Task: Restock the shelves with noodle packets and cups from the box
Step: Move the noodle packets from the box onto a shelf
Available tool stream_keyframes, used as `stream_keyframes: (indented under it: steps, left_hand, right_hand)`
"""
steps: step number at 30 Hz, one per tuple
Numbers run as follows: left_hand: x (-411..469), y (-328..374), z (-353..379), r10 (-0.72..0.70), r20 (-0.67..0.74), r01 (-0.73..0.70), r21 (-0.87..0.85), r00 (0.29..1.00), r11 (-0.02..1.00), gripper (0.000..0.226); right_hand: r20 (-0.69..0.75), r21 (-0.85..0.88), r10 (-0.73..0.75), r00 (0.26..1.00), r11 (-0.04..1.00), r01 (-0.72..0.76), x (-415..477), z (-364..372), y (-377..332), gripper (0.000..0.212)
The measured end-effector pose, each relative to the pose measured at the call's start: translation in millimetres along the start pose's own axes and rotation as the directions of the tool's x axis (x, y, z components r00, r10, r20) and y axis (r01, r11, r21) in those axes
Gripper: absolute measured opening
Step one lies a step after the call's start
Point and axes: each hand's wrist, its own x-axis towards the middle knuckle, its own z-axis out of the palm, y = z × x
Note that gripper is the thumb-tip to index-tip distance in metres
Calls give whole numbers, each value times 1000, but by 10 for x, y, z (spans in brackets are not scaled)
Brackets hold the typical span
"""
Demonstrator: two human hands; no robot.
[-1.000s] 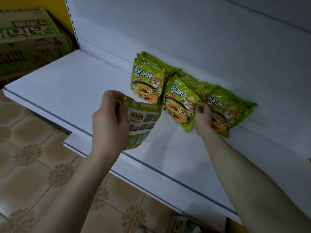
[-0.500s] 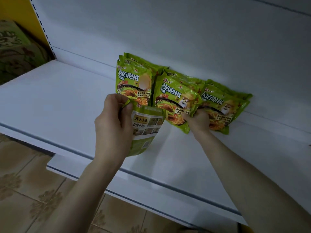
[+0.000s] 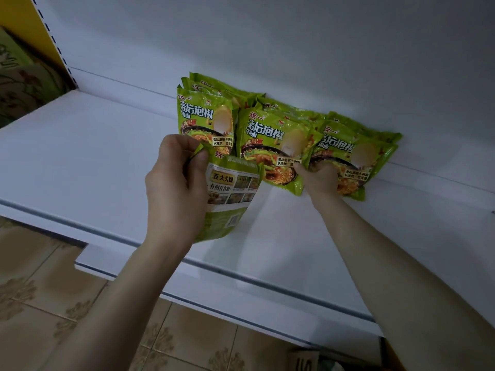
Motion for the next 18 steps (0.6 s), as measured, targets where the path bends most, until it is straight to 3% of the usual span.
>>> stream_keyframes:
  steps: [3,5,8,11,15,18]
  left_hand:
    - [-33,83,44,7,17,-6,-14,1000,1000,12]
    - [-70,165,78,25,17,-24,-27,1000,999,14]
    - [-192,291,155,121,64,-118,-52,991,992,15]
    - [-386,362,275,255,163,-251,-43,953,967,9]
    - [-636,405,454,378,276,-383,-36,884,923,15]
    - [-757,368,578,399,323,-408,-42,859,912,15]
  right_hand:
    - [-1,-3,-53,999,999,53,-213,-202,-96,26]
    - [161,103,22,987,994,-39,-374,-364,-250,30]
    - [509,88,175,843,963,-254,-530,-573,-542,55]
    - [675,-7,207,708,962,-273,-579,-667,-746,76]
    - [696,-1,104,711,989,-145,-672,-678,-776,27]
    - [677,55,57,734,990,-128,-681,-713,-707,11]
